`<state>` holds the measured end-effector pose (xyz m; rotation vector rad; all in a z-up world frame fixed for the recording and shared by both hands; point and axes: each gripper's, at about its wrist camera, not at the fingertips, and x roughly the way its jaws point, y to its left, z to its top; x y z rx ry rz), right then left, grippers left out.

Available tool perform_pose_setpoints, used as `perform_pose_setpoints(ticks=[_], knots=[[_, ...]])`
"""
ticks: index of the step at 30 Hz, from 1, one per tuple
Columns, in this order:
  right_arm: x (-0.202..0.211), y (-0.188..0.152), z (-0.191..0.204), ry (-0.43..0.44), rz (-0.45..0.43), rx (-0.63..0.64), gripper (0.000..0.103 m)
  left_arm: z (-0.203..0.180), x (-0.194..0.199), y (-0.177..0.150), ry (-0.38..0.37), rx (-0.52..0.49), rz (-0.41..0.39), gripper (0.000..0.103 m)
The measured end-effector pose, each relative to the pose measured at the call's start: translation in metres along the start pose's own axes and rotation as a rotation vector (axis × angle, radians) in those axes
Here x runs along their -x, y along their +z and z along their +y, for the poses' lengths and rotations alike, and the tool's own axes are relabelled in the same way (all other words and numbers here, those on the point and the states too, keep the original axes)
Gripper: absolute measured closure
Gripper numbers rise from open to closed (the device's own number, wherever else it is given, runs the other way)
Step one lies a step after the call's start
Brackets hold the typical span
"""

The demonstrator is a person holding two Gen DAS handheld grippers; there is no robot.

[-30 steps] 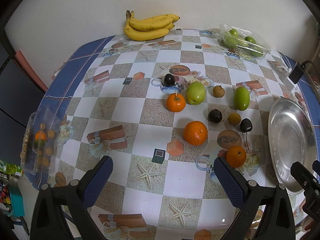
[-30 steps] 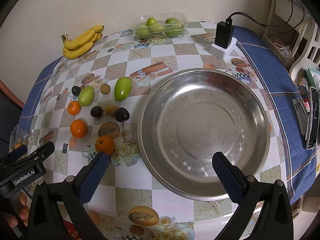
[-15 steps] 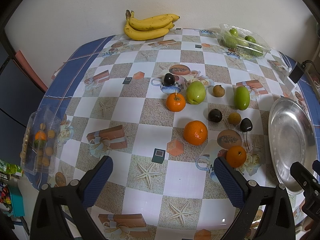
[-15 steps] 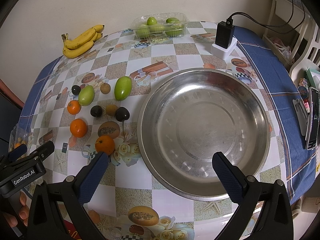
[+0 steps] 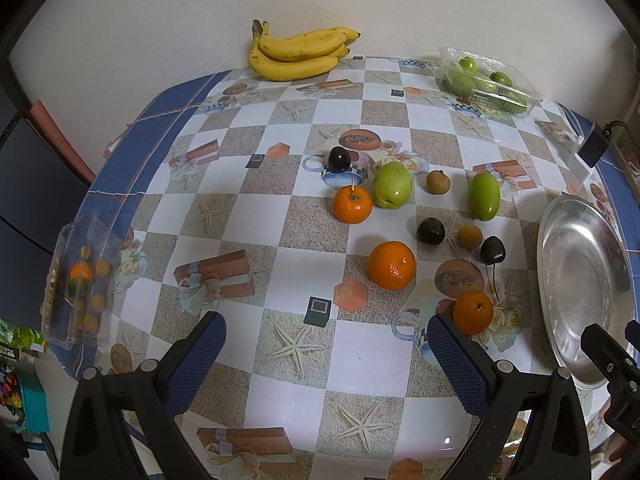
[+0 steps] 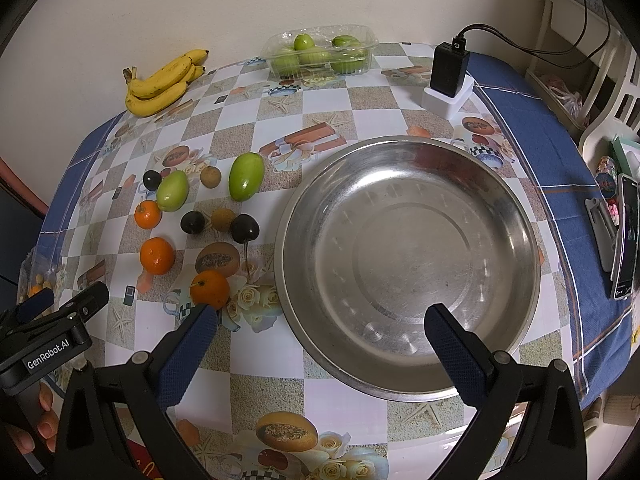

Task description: Organize fruits

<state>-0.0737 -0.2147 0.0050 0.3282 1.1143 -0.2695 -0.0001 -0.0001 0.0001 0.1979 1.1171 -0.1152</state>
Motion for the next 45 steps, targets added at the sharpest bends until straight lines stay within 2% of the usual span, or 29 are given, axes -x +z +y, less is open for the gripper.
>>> perform_pose_setpoints(ticks=[7, 11, 17, 22, 26, 30, 32, 36, 37, 38, 42, 45], knots=[[-0.001, 0.000, 0.002, -0.001, -0.003, 0.013, 0.000, 0.005, -0.003, 0.000, -0.006, 0.017, 0.011, 0.001], [-0.003, 0.002, 0.005, 0.020, 0.015, 0.029, 0.000, 0.012, -0.003, 0.003, -0.046, 0.049, 0.046, 0.001], [0.003, 0.013, 0.020, 0.144, -0.001, 0.037, 0.000, 0.020, 0.005, 0.027, -0.078, 0.097, 0.049, 0.001], [0.008, 0.032, 0.036, 0.173, -0.032, 0.044, 0.000, 0.025, 0.004, 0.047, -0.100, 0.163, 0.064, 0.001], [-0.002, 0.045, 0.053, 0.164, -0.016, 0.064, 0.000, 0.023, -0.006, 0.061, -0.085, 0.187, 0.080, 0.001], [-0.018, 0.053, 0.068, 0.168, 0.015, 0.090, 0.001, 0.022, -0.025, 0.067, -0.104, 0.248, 0.125, 0.002], [-0.024, 0.057, 0.074, 0.165, 0.025, 0.103, 0.008, 0.017, -0.035, 0.070, -0.099, 0.248, 0.137, 0.002], [-0.046, 0.064, 0.085, 0.155, 0.067, 0.128, 0.011, 0.007, -0.053, 0.073, -0.081, 0.227, 0.145, 0.002], [-0.050, 0.064, 0.086, 0.155, 0.078, 0.131, 0.016, 0.006, -0.058, 0.072, -0.077, 0.222, 0.152, 0.002], [-0.056, 0.064, 0.087, 0.151, 0.094, 0.135, 0.023, 0.005, -0.064, 0.070, -0.072, 0.220, 0.167, 0.005], [-0.071, 0.057, 0.090, 0.135, 0.145, 0.149, 0.028, 0.005, -0.081, 0.064, -0.075, 0.225, 0.216, 0.011], [-0.081, 0.050, 0.093, 0.136, 0.183, 0.159, 0.037, 0.004, -0.086, 0.060, -0.099, 0.237, 0.236, 0.016]])
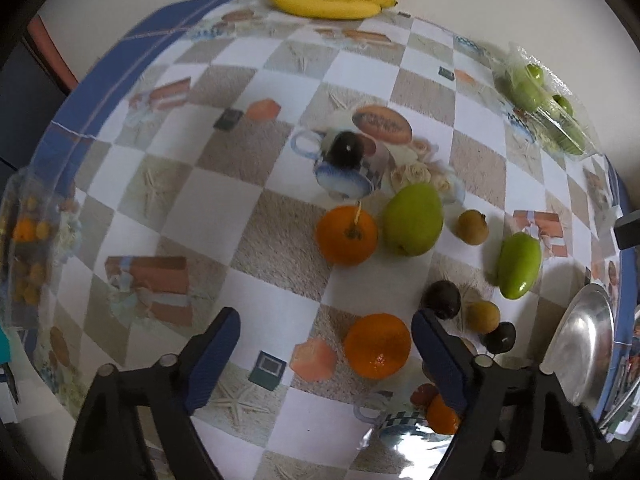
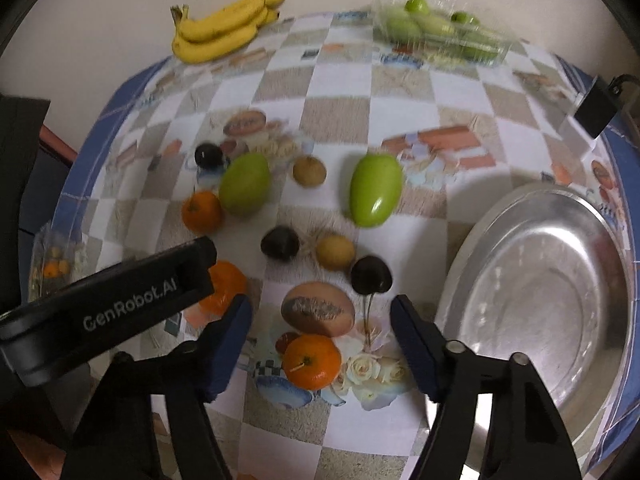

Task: Organize fruits
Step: 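Grasp the large orange with the left tool while the right tool grasps a tangerine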

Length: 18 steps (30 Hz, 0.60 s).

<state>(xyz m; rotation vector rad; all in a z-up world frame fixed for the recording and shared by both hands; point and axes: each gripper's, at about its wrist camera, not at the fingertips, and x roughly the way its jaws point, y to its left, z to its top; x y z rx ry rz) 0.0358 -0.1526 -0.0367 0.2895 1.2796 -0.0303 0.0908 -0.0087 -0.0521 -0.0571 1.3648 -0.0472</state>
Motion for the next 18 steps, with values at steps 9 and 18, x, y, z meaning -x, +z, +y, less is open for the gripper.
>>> perform_pose_setpoints(ticks=[9, 18], knots=[[-0.019, -0.011, 0.013, 0.006, 0.069, 0.041, 0.052, -0.010, -0.015, -0.006, -0.023, -0.027, 0.042, 0.024], [-0.030, -0.014, 0.009, -0.009, 0.116, 0.032, 0.062, -0.023, -0.017, -0.007, -0.043, -0.047, 0.036, 0.036]])
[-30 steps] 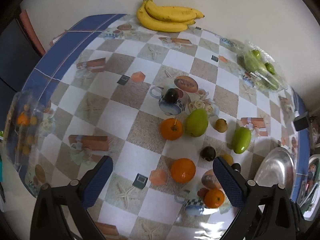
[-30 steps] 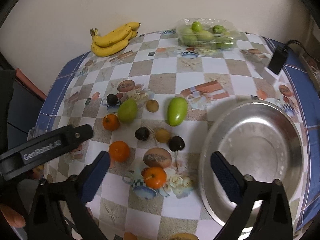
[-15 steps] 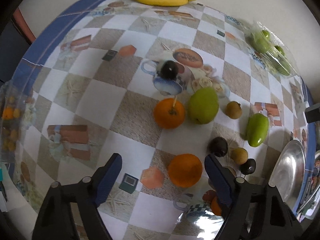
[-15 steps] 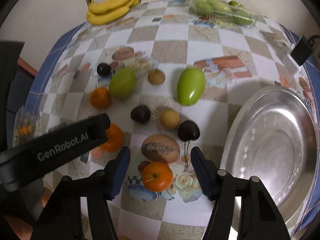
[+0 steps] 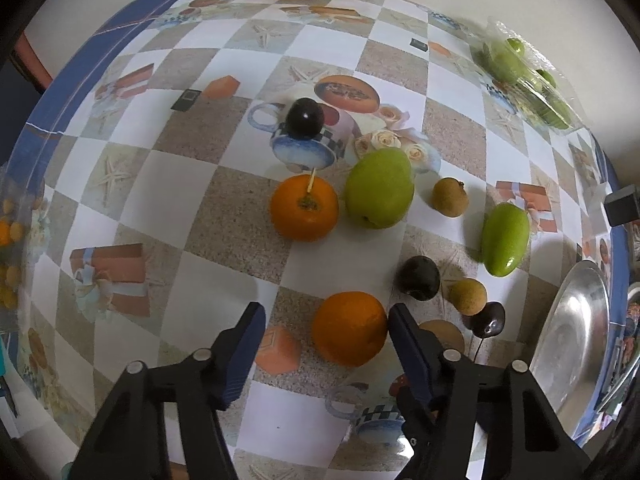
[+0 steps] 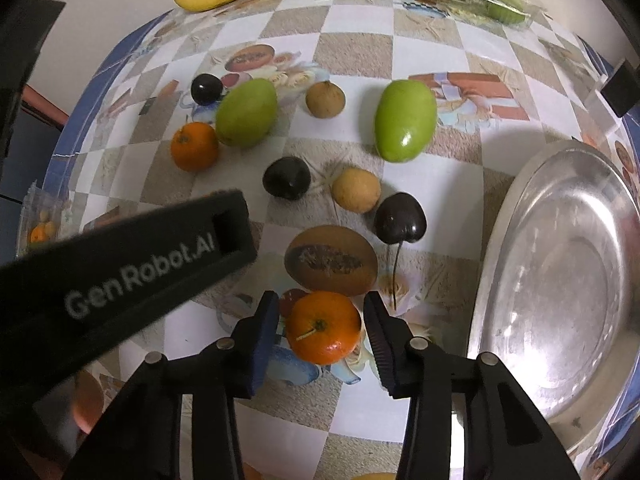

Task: Organize fruits
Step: 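Grasp the large orange with the left tool while the right tool grasps a tangerine, then carry both fruits over the steel bowl and open both tools to drop them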

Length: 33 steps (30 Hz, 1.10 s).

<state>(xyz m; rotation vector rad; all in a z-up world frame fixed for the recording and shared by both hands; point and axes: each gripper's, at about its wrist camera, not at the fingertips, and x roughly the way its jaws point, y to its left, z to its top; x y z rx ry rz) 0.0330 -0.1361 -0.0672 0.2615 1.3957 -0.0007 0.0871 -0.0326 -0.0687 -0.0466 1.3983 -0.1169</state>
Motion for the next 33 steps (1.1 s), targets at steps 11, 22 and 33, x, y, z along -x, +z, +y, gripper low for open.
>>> perform_pose_setpoints(ticks=[11, 22, 33], knots=[[-0.001, -0.001, -0.006, 0.014, 0.000, -0.021, 0.065, -0.011, -0.004, 0.000, -0.055, 0.003, 0.000, 0.060], [0.008, -0.002, -0.008, 0.028, -0.013, -0.031, 0.065, -0.009, -0.004, 0.002, -0.067, 0.001, -0.001, 0.062], [0.031, -0.002, -0.017, 0.025, -0.078, -0.045, 0.065, 0.000, 0.024, -0.004, -0.077, 0.010, -0.060, 0.063]])
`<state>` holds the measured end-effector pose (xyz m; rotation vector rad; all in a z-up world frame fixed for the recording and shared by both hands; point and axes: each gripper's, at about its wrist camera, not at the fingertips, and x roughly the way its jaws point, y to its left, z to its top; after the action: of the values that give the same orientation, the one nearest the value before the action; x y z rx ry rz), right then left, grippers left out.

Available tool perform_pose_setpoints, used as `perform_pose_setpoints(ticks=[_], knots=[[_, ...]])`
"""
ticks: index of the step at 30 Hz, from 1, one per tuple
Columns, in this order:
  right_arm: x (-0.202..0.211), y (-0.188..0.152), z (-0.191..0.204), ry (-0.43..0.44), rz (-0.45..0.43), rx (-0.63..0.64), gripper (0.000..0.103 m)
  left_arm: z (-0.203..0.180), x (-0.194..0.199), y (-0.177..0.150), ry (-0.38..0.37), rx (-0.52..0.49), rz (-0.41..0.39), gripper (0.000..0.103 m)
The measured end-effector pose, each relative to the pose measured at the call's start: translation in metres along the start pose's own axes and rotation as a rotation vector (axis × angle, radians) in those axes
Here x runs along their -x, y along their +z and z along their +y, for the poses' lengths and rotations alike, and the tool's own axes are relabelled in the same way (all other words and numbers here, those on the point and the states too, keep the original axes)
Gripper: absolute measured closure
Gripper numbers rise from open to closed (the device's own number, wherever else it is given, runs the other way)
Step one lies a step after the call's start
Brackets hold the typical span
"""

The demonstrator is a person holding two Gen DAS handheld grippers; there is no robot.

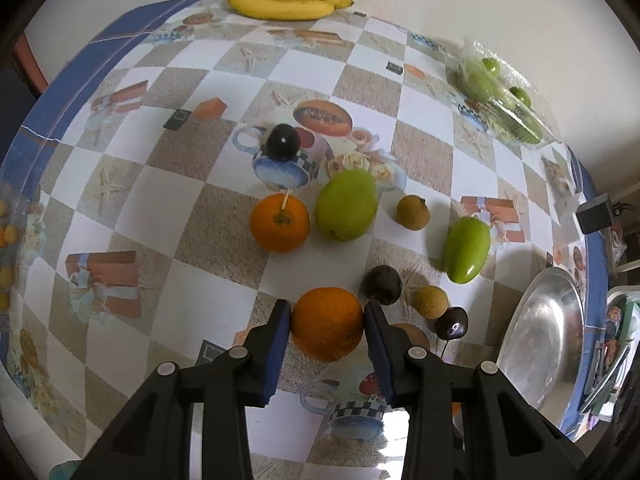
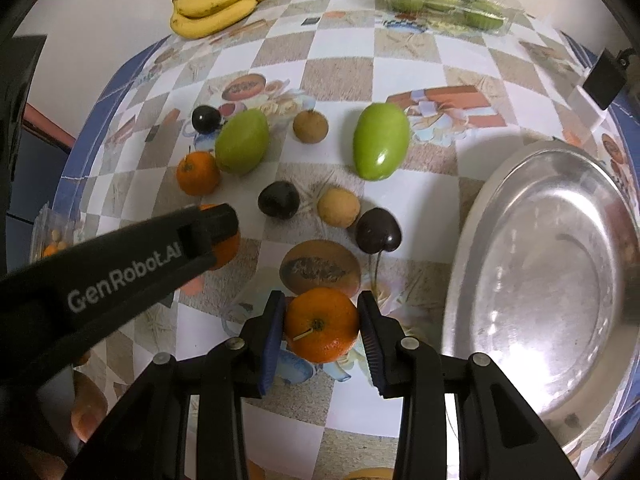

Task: Organize fruits
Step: 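Carry both fruits over the steel bowl and open both tools to drop them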

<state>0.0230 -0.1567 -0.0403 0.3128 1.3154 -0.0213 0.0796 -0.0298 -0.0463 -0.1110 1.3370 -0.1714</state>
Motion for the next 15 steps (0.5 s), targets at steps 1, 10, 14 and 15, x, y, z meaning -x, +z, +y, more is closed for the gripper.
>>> perform_pose_setpoints(ticks=[1, 10, 14, 15], knots=[[0.002, 0.000, -0.001, 0.001, -0.008, -0.002, 0.065, 0.000, 0.002, -0.001, 0.001, 0.001, -0.005, 0.063], [0.028, 0.005, -0.025, -0.001, -0.082, -0.052, 0.065, -0.014, 0.022, -0.004, 0.000, -0.024, -0.074, 0.063], [0.039, 0.004, -0.048, -0.029, -0.117, -0.108, 0.065, -0.028, 0.027, -0.007, -0.009, -0.060, -0.086, 0.063], [0.044, 0.003, -0.057, -0.043, -0.131, -0.131, 0.065, -0.033, 0.028, -0.008, -0.013, -0.076, -0.088, 0.063]])
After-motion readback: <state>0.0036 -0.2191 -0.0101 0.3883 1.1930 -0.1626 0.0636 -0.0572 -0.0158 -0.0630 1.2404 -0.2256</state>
